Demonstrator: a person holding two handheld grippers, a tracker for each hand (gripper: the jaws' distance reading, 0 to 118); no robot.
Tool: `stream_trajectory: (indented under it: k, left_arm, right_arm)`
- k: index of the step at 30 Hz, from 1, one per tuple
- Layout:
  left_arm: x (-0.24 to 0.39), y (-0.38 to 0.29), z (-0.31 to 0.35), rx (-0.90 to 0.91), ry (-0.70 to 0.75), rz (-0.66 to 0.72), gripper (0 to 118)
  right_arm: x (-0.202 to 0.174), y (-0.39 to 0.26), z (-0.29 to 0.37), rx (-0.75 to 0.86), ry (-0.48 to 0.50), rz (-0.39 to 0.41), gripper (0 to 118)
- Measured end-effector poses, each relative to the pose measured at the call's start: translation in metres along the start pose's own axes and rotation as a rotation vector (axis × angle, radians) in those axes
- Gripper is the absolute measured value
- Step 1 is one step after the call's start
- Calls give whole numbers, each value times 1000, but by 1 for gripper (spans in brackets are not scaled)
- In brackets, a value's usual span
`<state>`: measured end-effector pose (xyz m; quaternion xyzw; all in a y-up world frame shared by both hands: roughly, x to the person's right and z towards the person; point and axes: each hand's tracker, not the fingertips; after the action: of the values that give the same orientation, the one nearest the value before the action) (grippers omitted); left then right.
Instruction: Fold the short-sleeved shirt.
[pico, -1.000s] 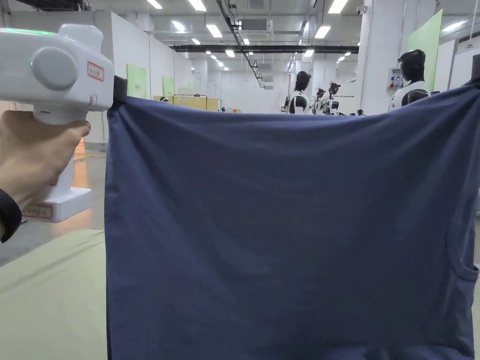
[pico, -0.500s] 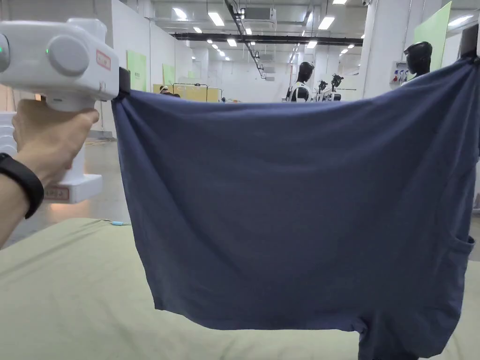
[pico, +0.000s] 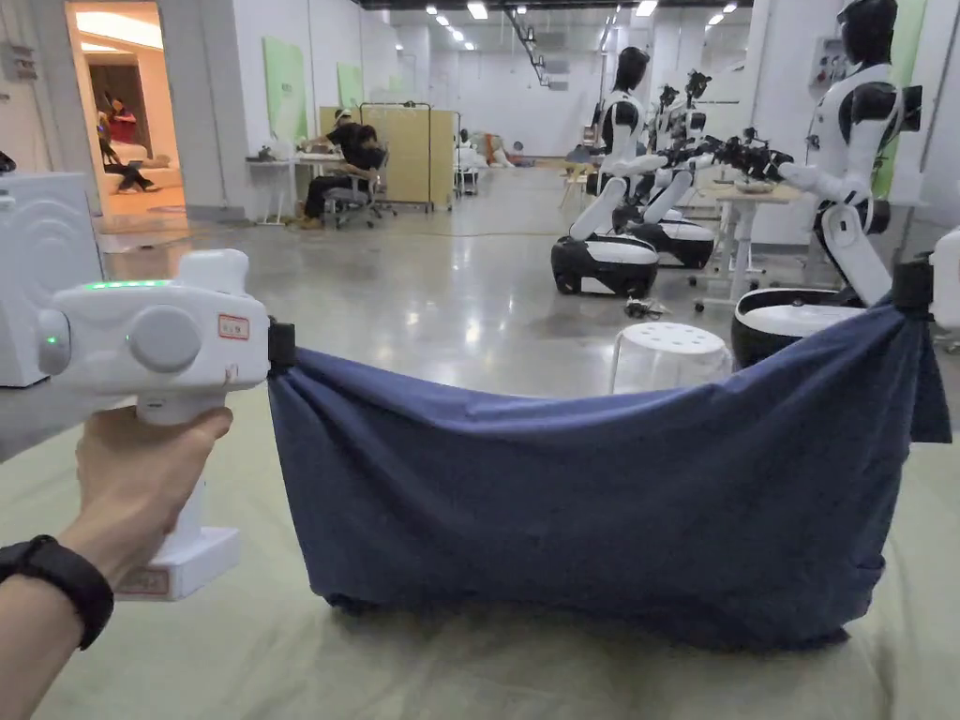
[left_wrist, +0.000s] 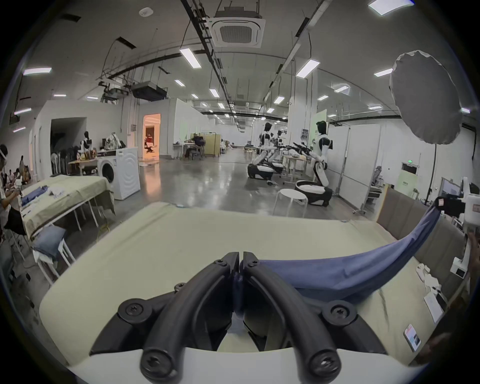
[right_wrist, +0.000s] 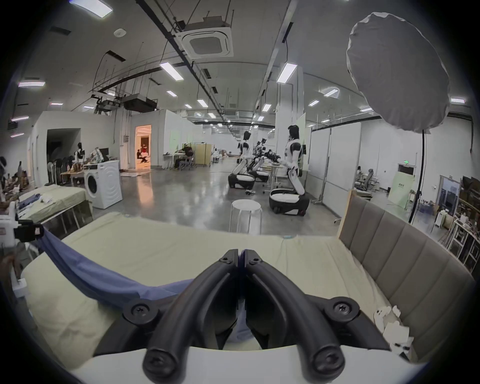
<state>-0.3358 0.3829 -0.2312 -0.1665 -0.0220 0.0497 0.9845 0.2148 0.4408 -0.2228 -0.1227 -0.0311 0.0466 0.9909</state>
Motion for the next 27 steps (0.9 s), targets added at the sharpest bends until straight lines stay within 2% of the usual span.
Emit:
stream_trajectory:
  k: [3,4,6,7,8,9,11,13,14,17,19,23,24,25,26,27]
  left_arm:
    - [-10,-51,34,-23,-24,20,5]
    - [-11,-73,49,-54,-38,23,5]
    - [-17,-112,71,-91,-62,21,5]
    - [-21,-133,86,-104,-88,33,5]
    - [-24,-153,100,-107,-100,45,5]
    - [-27,-170,114,-116,-99,34,5]
    - [-29,-208,139,-144,-30,-12,5]
    - [-45,-238,163,-179,-95,66,5]
    - [-46,-252,174,-216,-92,60,5]
    - [-38,-282,196,-311,-102,2,5]
    - [-40,-301,200,-357,-106,16,5]
    - [-52,-323,194,-419,-107,80,5]
    - [-50,-322,193,-438,-104,94,6]
    - [-52,-324,192,-447,-112,126,12]
    - [-52,-326,192,-442,-106,113,34]
    - [-52,-327,192,-451,-101,104,41]
  right_arm:
    - [12,-50,46,-80,96,-77,5]
    - [15,-73,63,-92,65,-100,5]
    - [18,-115,97,-132,97,-130,5]
    - [16,-138,120,-115,65,-140,5]
    - [17,-159,139,-147,75,-160,5]
    - [18,-177,156,-216,64,-186,5]
    - [22,-222,192,-244,51,-240,5]
    - [17,-262,217,-288,-51,-244,5]
    - [14,-279,227,-318,-31,-250,5]
    - [8,-316,241,-427,-58,-245,5]
    - [12,-338,240,-463,-87,-241,5]
    - [14,-364,233,-527,-57,-215,6]
    - [15,-367,232,-537,-44,-216,15]
    - [15,-368,232,-539,-51,-209,34]
    - [12,-367,235,-528,-64,-199,61]
    - [11,-365,236,-522,-77,-183,65]
